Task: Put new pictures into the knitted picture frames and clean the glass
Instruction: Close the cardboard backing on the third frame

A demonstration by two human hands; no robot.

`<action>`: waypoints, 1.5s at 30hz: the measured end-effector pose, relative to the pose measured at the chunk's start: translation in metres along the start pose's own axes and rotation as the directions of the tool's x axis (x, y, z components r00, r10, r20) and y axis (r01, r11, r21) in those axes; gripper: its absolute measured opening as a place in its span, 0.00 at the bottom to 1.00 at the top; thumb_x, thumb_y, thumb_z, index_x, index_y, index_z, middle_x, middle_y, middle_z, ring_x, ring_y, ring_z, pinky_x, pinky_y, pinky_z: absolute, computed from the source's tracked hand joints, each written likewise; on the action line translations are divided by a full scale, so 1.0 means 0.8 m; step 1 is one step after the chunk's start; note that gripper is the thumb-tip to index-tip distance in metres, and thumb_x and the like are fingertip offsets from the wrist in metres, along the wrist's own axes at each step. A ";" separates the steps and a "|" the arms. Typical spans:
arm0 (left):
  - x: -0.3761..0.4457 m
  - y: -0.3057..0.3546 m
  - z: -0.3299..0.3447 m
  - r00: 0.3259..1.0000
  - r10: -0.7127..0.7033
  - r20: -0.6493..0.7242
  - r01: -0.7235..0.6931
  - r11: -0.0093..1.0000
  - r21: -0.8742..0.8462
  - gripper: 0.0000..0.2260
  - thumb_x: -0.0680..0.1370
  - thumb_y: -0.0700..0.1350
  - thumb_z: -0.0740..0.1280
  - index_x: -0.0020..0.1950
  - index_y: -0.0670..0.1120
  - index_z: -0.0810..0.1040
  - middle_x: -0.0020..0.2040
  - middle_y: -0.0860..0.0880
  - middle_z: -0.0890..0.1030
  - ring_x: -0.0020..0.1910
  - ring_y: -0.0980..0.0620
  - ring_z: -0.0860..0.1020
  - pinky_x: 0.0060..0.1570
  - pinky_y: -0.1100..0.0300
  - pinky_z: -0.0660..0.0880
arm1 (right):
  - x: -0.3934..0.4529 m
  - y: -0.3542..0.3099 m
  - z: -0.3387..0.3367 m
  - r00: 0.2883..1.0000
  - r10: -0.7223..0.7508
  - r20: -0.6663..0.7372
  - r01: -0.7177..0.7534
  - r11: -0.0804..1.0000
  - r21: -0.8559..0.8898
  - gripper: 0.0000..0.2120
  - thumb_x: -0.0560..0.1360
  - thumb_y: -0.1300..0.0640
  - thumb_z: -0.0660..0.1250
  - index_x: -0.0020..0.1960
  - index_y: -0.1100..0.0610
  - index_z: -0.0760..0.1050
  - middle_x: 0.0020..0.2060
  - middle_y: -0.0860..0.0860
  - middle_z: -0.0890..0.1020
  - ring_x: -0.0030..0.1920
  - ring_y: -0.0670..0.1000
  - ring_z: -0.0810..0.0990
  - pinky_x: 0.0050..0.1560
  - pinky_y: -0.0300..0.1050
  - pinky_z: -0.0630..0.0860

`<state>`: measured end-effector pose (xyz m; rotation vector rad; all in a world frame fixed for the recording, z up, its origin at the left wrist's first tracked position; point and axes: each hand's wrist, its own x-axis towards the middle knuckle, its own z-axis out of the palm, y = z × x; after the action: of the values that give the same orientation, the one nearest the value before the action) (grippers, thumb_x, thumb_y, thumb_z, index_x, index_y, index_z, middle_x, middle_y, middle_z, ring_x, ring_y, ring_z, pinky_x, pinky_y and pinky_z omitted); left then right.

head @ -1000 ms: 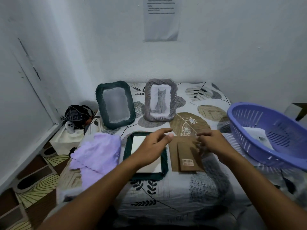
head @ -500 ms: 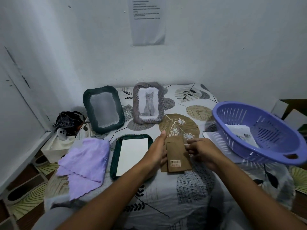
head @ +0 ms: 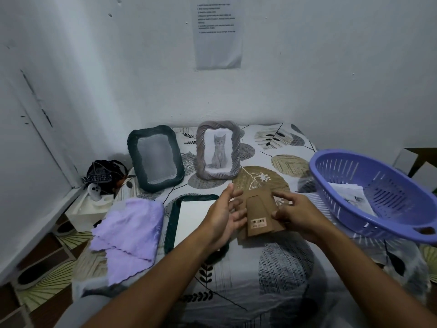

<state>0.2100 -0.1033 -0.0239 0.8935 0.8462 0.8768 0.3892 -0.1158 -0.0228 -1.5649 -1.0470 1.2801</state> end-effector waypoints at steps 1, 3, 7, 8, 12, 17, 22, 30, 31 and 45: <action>-0.003 0.004 -0.005 1.000 0.031 0.006 -0.031 0.998 0.050 0.16 0.82 0.53 0.56 0.65 0.46 0.71 0.67 0.43 0.72 0.65 0.45 0.72 0.62 0.51 0.71 | 0.000 -0.002 0.001 1.000 -0.007 0.000 0.007 0.999 0.031 0.28 0.72 0.76 0.63 0.68 0.56 0.71 0.49 0.59 0.77 0.45 0.61 0.81 0.47 0.57 0.80; -0.008 0.009 -0.027 0.990 0.142 0.019 -0.142 0.959 0.246 0.08 0.81 0.47 0.61 0.58 0.48 0.75 0.57 0.50 0.78 0.61 0.49 0.76 0.61 0.53 0.73 | 0.001 -0.005 0.005 1.000 -0.003 0.012 0.002 0.996 0.091 0.23 0.73 0.76 0.63 0.64 0.59 0.74 0.50 0.59 0.77 0.47 0.62 0.81 0.49 0.58 0.80; -0.018 0.019 -0.106 0.913 0.388 0.125 -0.340 0.554 0.760 0.14 0.72 0.59 0.67 0.54 0.55 0.78 0.56 0.57 0.81 0.58 0.59 0.77 0.60 0.59 0.73 | 0.006 -0.005 0.024 0.996 0.024 0.086 -0.043 0.973 0.229 0.20 0.73 0.75 0.63 0.62 0.63 0.75 0.52 0.62 0.79 0.45 0.59 0.81 0.36 0.52 0.80; -0.023 0.022 -0.129 0.901 0.403 0.160 -0.337 0.419 0.843 0.19 0.70 0.62 0.65 0.56 0.54 0.78 0.57 0.57 0.80 0.59 0.60 0.76 0.61 0.59 0.72 | 0.007 -0.004 0.033 0.993 0.033 0.112 -0.062 0.964 0.259 0.19 0.72 0.75 0.64 0.61 0.63 0.76 0.52 0.62 0.80 0.44 0.58 0.81 0.34 0.50 0.80; -0.045 0.031 -0.200 0.902 0.305 0.305 -0.333 0.043 0.942 0.30 0.70 0.66 0.63 0.64 0.48 0.77 0.64 0.51 0.77 0.66 0.55 0.71 0.64 0.60 0.68 | 0.005 0.000 0.070 0.973 0.059 0.223 -0.136 0.928 0.347 0.18 0.73 0.75 0.63 0.60 0.63 0.76 0.48 0.62 0.82 0.37 0.54 0.82 0.32 0.45 0.81; -0.051 0.023 -0.236 0.906 0.164 0.391 -0.359 -0.195 0.913 0.31 0.73 0.71 0.59 0.69 0.54 0.73 0.73 0.57 0.67 0.77 0.57 0.52 0.74 0.44 0.55 | -0.001 0.007 0.111 0.951 0.086 0.296 -0.203 0.898 0.391 0.16 0.73 0.76 0.62 0.59 0.66 0.76 0.44 0.62 0.82 0.35 0.54 0.83 0.31 0.43 0.81; -0.053 0.018 -0.241 0.917 0.080 0.390 -0.351 -0.297 0.888 0.36 0.71 0.76 0.52 0.72 0.57 0.68 0.76 0.60 0.60 0.77 0.57 0.41 0.74 0.41 0.50 | -0.005 0.008 0.132 0.952 0.104 0.287 -0.219 0.887 0.406 0.17 0.73 0.77 0.61 0.60 0.69 0.74 0.46 0.63 0.80 0.33 0.53 0.82 0.26 0.40 0.78; -0.056 0.019 -0.239 0.917 0.064 0.393 -0.367 -0.253 0.895 0.34 0.72 0.74 0.54 0.73 0.59 0.67 0.76 0.62 0.59 0.77 0.56 0.41 0.74 0.41 0.47 | -0.004 0.009 0.144 0.961 0.109 0.253 -0.206 0.895 0.396 0.17 0.73 0.77 0.61 0.61 0.69 0.73 0.47 0.64 0.81 0.35 0.54 0.83 0.27 0.40 0.78; -0.056 0.019 -0.239 0.918 0.062 0.392 -0.366 -0.250 0.897 0.33 0.72 0.74 0.54 0.73 0.59 0.66 0.76 0.62 0.59 0.77 0.55 0.41 0.74 0.41 0.47 | -0.003 0.009 0.145 0.963 0.107 0.246 -0.199 0.900 0.387 0.17 0.73 0.77 0.61 0.61 0.69 0.74 0.47 0.63 0.81 0.35 0.54 0.83 0.27 0.40 0.78; -0.062 0.020 -0.237 0.922 0.058 0.382 -0.365 -0.192 0.911 0.31 0.73 0.71 0.57 0.73 0.59 0.65 0.76 0.62 0.58 0.77 0.58 0.40 0.75 0.45 0.44 | 0.002 0.011 0.153 0.968 0.099 0.231 -0.179 0.917 0.357 0.17 0.73 0.76 0.62 0.60 0.68 0.74 0.45 0.62 0.82 0.32 0.51 0.83 0.27 0.39 0.77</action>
<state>0.0195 -0.0884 -0.0691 2.6490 1.1608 0.1221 0.2696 -0.1050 -0.0470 -1.2471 -0.7632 1.6636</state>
